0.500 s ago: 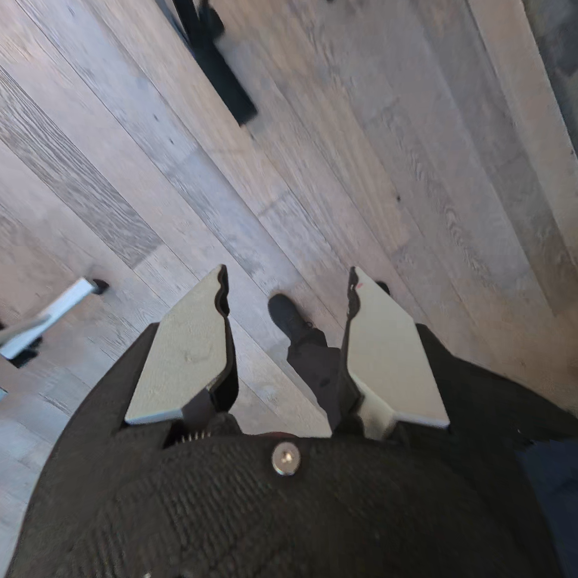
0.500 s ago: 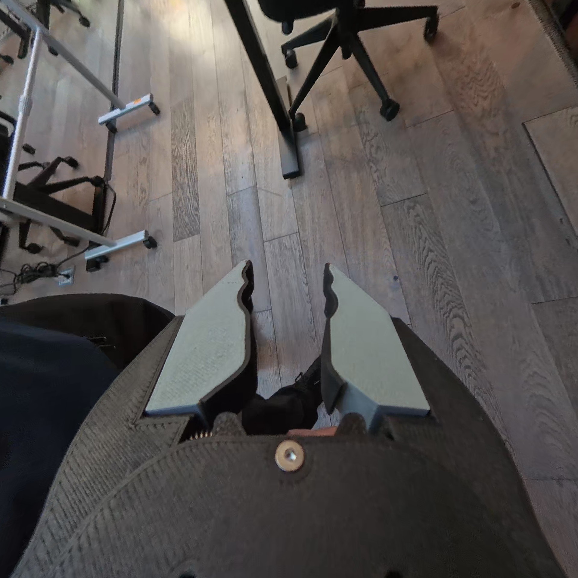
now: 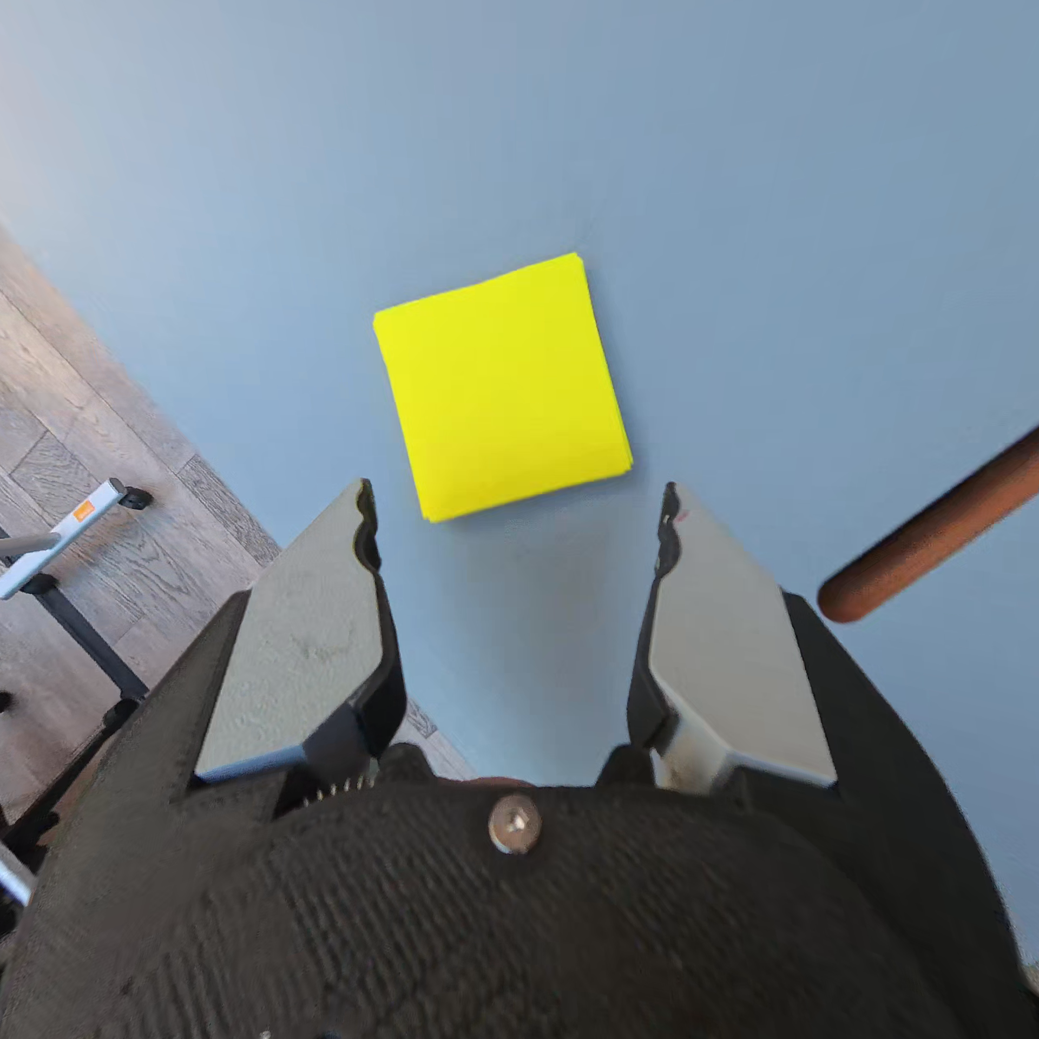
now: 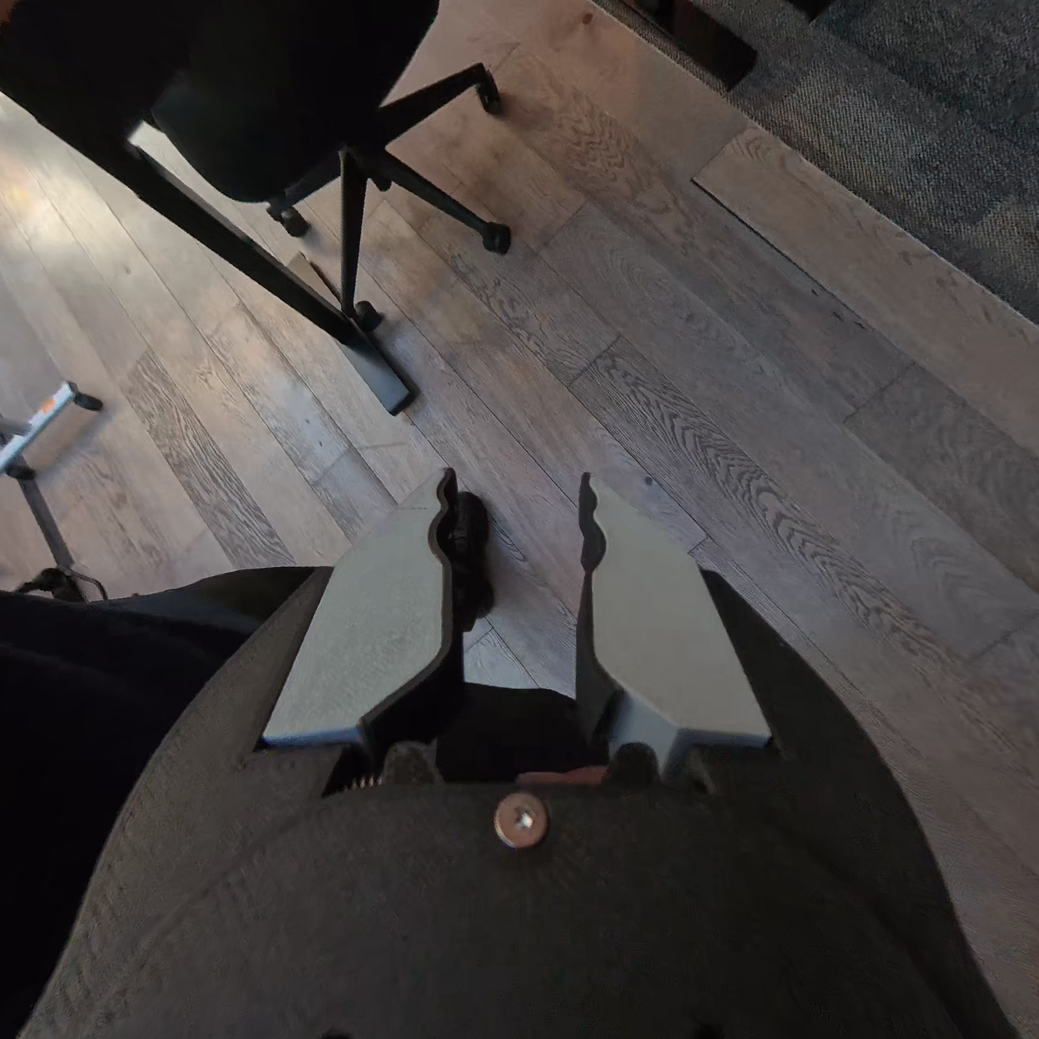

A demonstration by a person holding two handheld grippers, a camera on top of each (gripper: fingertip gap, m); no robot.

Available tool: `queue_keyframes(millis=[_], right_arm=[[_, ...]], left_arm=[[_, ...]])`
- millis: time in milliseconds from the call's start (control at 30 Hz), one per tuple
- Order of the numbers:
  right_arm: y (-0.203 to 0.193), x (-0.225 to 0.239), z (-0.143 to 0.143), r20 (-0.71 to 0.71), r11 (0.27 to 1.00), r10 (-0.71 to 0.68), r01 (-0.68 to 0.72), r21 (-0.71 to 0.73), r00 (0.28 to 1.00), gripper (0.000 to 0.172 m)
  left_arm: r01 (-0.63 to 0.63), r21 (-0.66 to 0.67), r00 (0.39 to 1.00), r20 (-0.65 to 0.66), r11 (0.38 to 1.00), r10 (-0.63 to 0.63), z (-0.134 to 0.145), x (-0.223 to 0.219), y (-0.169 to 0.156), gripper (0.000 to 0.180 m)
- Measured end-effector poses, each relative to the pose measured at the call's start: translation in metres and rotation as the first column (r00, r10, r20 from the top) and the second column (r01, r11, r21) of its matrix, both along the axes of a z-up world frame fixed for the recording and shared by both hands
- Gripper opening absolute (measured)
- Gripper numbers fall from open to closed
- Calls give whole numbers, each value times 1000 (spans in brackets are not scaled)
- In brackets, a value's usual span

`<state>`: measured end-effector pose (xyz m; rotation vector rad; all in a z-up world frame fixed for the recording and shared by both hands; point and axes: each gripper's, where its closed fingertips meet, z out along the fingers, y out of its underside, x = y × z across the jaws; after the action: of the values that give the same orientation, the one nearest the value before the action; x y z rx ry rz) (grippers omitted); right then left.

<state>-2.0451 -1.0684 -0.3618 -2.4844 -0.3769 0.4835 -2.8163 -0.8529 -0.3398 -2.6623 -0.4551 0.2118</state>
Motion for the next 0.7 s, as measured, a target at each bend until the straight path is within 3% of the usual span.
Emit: queue_keyframes(millis=[67, 100, 200, 400, 500, 567, 700], right_arm=[[13, -29, 12, 18, 1000, 16, -16, 11, 1000, 41], [22, -42, 19, 38, 999, 36, -37, 28, 999, 40], [51, -83, 39, 63, 992, 96, -101, 80, 993, 40], [107, -172, 62, -15, 960, 230, -225, 169, 973, 39], [120, -237, 53, -146, 937, 344, -328, 123, 928, 41], [126, -287, 47, -272, 915, 400, -396, 73, 875, 42], [139, -369, 27, -472, 877, 402, -478, -48, 785, 46]], left_arm=[[28, -83, 999, 36, 996, -25, -22, -9, 13, 113], [30, -47, 997, 68, 998, -27, -25, -11, 24, 112], [79, -1, 994, 81, 997, -78, -22, -17, 34, 85], [308, 18, 948, 83, 951, -309, -22, 23, 17, 82], [521, 25, 849, 84, 853, -521, -22, 91, 5, 83], [658, 44, 748, 77, 752, -659, -21, 144, -7, 83], [805, 113, 580, 56, 582, -813, -20, 219, -28, 83]])
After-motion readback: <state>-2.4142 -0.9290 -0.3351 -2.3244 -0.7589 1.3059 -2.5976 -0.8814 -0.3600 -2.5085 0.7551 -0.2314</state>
